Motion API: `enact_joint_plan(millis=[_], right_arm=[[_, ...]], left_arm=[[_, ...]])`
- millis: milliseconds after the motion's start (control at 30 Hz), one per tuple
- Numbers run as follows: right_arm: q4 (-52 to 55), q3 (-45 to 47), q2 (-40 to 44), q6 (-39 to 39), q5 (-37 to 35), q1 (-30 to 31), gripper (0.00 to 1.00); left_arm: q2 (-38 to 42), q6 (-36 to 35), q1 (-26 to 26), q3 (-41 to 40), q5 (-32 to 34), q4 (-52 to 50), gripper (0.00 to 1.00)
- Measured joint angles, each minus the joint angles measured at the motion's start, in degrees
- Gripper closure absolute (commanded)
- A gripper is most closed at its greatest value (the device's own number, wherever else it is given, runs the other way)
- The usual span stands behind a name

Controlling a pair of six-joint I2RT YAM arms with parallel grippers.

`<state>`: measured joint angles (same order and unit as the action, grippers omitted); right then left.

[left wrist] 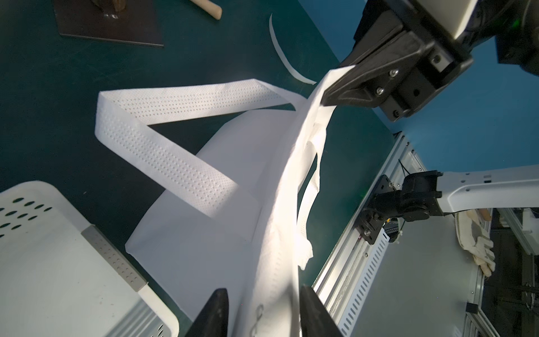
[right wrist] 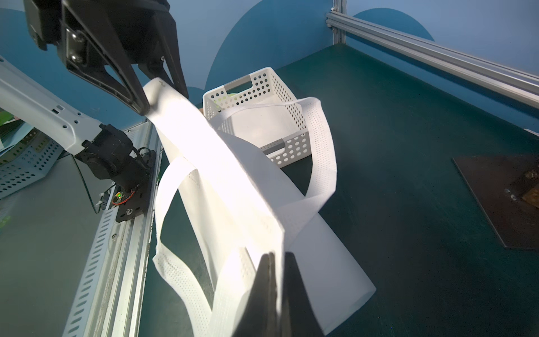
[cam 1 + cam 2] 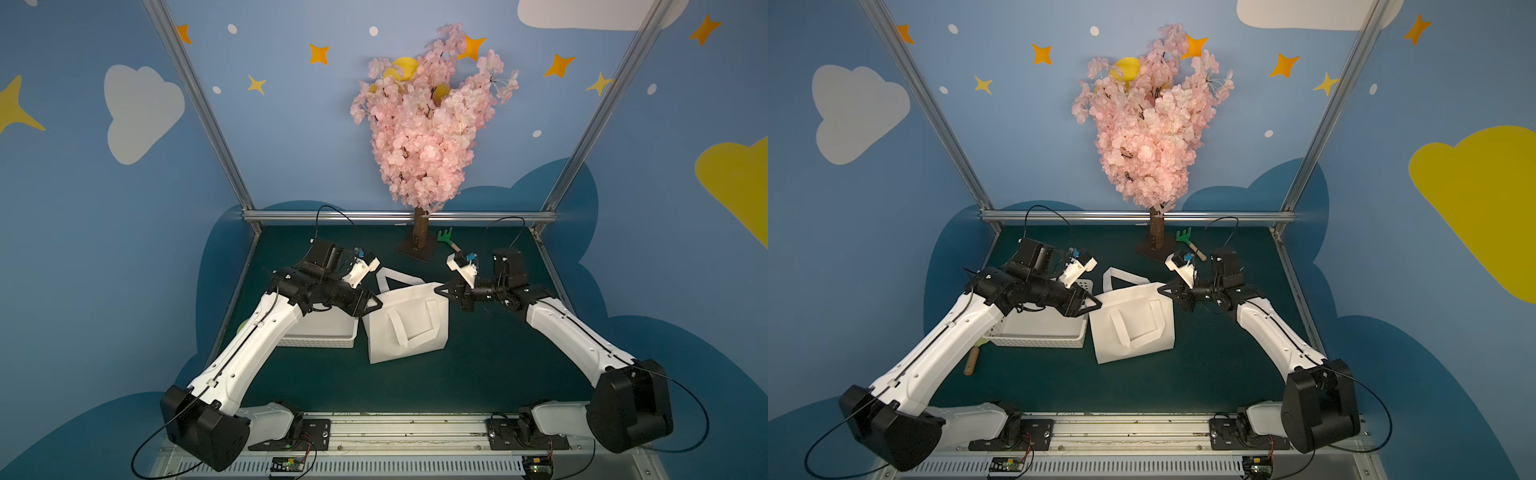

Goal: Place the ice pack in the delivery bag
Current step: Seal the delivery bag at the center of the board.

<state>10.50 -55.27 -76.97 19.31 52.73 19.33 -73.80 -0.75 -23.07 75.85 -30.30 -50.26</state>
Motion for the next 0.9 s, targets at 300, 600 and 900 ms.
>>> enact_joint_plan(millis=[300, 600, 900], right_arm=[[-0.04, 0.0, 0.0, 0.0, -0.07, 0.0, 1.0], [-0.02, 0.0, -0.31, -0.02, -0.04, 0.15, 1.0], [-0.22, 0.0, -0.35, -0.09, -0.02, 0.17, 1.0]], left_arm=[[-4.02, 0.85, 1.92, 2.05, -5.25, 0.24, 0.67], [-6.62, -1.29, 1.44, 0.74, -3.72, -1.05, 0.76], [-6.54, -4.0, -0.2, -2.89, 1.42, -0.35, 0.76]])
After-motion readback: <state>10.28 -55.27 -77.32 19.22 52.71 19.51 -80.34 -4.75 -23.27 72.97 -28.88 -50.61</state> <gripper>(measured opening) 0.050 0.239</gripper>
